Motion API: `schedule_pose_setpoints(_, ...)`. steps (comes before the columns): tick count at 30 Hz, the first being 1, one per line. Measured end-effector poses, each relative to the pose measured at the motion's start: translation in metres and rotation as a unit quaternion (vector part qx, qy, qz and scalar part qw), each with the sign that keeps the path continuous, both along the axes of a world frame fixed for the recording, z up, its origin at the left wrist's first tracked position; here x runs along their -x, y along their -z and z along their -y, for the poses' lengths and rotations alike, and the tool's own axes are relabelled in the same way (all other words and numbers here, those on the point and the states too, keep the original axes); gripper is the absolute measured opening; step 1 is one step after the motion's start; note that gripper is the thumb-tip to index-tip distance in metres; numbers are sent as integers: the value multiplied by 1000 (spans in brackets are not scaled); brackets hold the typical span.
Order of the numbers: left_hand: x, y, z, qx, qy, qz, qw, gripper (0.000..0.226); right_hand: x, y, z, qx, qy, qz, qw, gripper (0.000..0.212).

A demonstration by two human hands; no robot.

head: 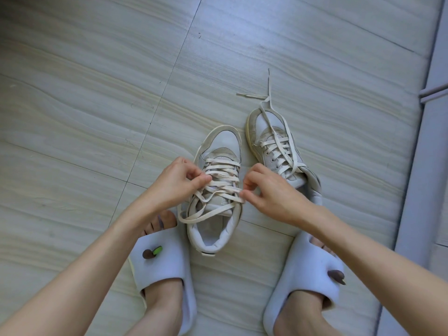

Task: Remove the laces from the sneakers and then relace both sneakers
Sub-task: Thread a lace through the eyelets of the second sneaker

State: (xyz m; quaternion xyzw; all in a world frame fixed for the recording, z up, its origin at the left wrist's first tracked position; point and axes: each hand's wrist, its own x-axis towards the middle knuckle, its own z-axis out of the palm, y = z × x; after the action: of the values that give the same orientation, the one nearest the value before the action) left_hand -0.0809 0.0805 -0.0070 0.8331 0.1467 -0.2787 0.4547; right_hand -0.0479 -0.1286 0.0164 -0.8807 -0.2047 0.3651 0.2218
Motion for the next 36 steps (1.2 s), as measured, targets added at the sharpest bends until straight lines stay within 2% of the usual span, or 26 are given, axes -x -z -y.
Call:
schedule_pose_setpoints(3, 1, -2, -1, 4, -15, -2, 1000, 16, 1, 0, -13, -31, 62, 26, 997, 17)
schedule_pose_setpoints(8, 3, -5, -3, 10, 4, -21, 1000, 16, 5, 5, -26, 6, 38, 33, 999, 14)
schedule_pose_setpoints(10, 2, -5, -5, 31, 0, -30, 999, 17, 5, 6, -23, -7, 64, 7, 998, 11)
schedule_pose_setpoints(16, 4, 0, -8, 110, -63, -59, 990, 11, 1, 6, -10, -28, 187, -119, 975, 21)
schedule_pose_setpoints(18, 6, 2, -8, 98, -91, -44, 990, 12, 0, 5, -6, -35, 248, -125, 960, 17)
schedule_pose_setpoints(20, 7, 3, -9, 6, -63, 26, 998, 10, 3, 4, -3, -30, 285, -93, 954, 14)
schedule_pose_setpoints(21, 9, 1, -9, -41, -31, 75, 996, 9, 5, 4, -3, -23, 277, -55, 959, 14)
schedule_pose_setpoints(23, 13, -5, -6, -76, 22, 165, 983, 6, 10, 1, -4, -30, 234, 21, 972, 18)
schedule_pose_setpoints(25, 16, -12, 0, -101, 86, 212, 968, 12, 17, -1, -7, -46, 170, 61, 982, 21)
schedule_pose_setpoints(28, 21, -13, 11, -184, 181, 214, 942, 28, 28, -1, -13, -11, 75, 91, 993, 15)
schedule_pose_setpoints(31, 23, -9, 14, -214, 190, 205, 936, 23, 32, 2, -16, 7, 64, 97, 993, 20)
schedule_pose_setpoints(33, 24, -7, 13, -198, 165, 200, 945, 18, 31, 2, -19, 2, 72, 105, 992, 17)
schedule_pose_setpoints(36, 24, -5, 9, -106, 123, 148, 975, 11, 29, 5, -21, 9, 62, 106, 992, 14)
